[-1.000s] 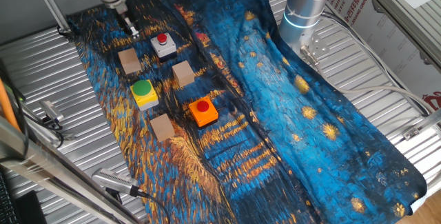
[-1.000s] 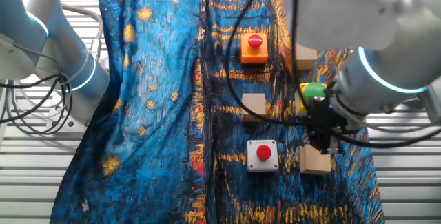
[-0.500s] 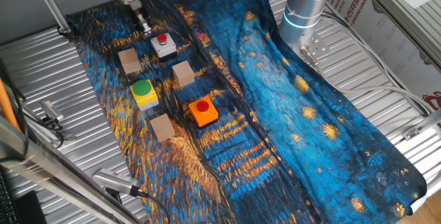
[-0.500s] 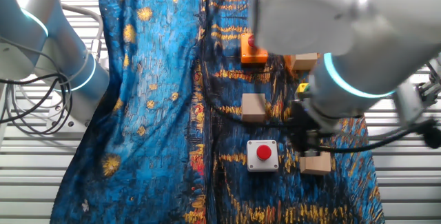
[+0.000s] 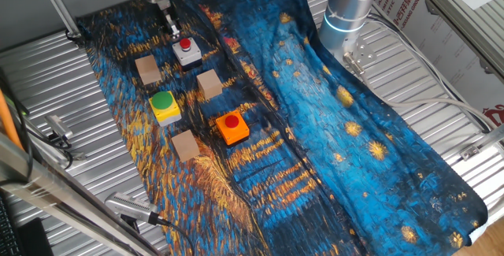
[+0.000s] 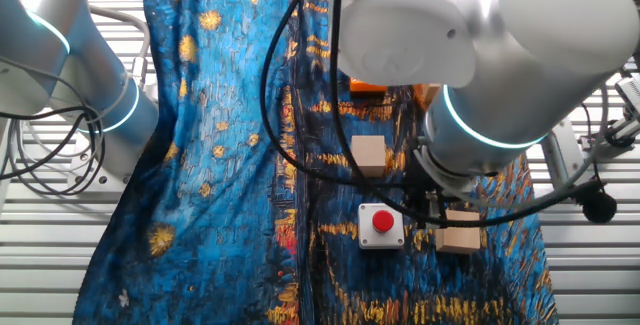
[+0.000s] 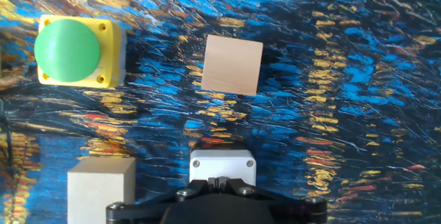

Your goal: Press three buttons from left to right in sequence

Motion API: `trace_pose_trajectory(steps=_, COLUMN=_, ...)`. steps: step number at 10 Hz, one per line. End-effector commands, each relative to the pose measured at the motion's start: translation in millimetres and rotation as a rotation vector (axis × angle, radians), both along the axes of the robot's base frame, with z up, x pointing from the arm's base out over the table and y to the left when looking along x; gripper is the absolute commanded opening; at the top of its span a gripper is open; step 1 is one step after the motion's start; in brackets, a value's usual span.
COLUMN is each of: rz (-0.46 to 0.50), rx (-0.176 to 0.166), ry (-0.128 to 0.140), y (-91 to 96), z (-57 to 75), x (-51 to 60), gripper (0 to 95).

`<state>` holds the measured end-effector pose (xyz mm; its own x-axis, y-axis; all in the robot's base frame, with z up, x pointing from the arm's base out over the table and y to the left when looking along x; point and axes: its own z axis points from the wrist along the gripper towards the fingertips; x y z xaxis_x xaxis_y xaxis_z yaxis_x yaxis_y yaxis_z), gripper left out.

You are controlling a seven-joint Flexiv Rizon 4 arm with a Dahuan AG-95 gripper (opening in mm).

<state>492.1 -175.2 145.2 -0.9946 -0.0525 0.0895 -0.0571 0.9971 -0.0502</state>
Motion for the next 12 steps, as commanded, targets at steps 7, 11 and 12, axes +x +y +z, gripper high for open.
trace_pose_trajectory(steps=7, rz=-0.037, rx=0.052, ry=0.003, y=-14.1, z=3.1, x=-13.5, gripper=0.0)
trace_pose_trajectory(steps=11, rz=-0.040, rx=0.043, ry=-0.017, y=-13.7, z=-17.0, x=-14.6, gripper=0.0)
trace_pose_trajectory(steps=12, rz=-0.040, rx=0.041, ry=-0.017, y=-13.9, z=-18.5, x=-14.7, gripper=0.0)
